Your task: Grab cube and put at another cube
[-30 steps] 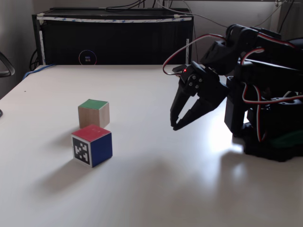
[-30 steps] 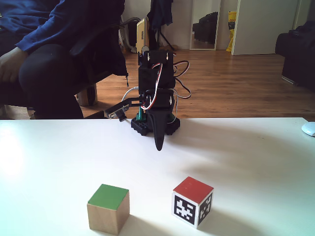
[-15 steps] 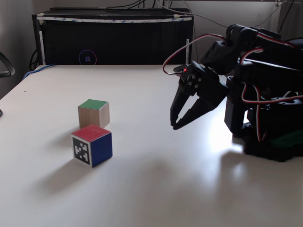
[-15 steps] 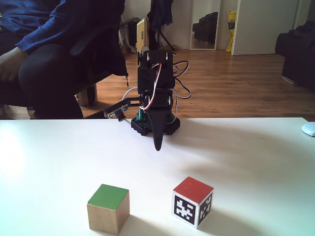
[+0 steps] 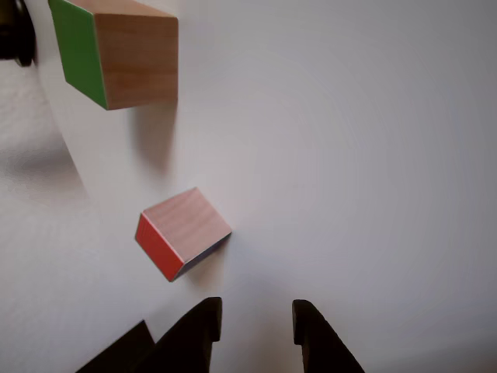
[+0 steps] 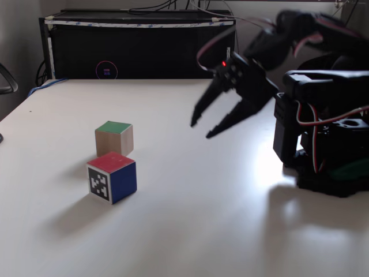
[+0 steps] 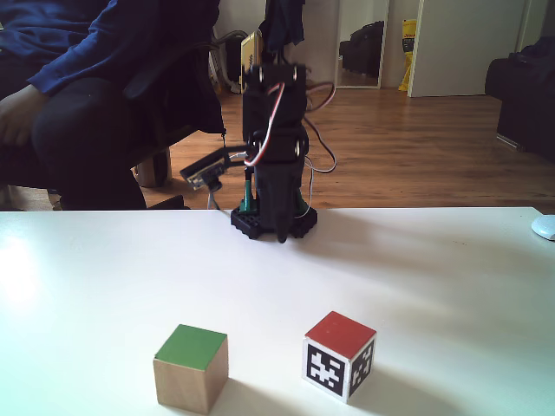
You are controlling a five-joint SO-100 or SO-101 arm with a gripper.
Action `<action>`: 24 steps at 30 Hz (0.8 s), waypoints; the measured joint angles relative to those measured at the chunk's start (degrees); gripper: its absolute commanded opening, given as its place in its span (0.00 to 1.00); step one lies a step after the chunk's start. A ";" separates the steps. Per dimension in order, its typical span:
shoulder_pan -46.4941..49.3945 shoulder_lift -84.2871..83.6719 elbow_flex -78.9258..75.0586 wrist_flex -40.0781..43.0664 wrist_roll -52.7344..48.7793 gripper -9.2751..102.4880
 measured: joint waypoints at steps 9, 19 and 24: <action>-0.44 -21.09 -11.25 -6.42 -0.26 0.35; 3.34 -50.89 -36.74 0.26 -0.62 0.37; 3.69 -62.31 -46.76 3.69 -0.62 0.37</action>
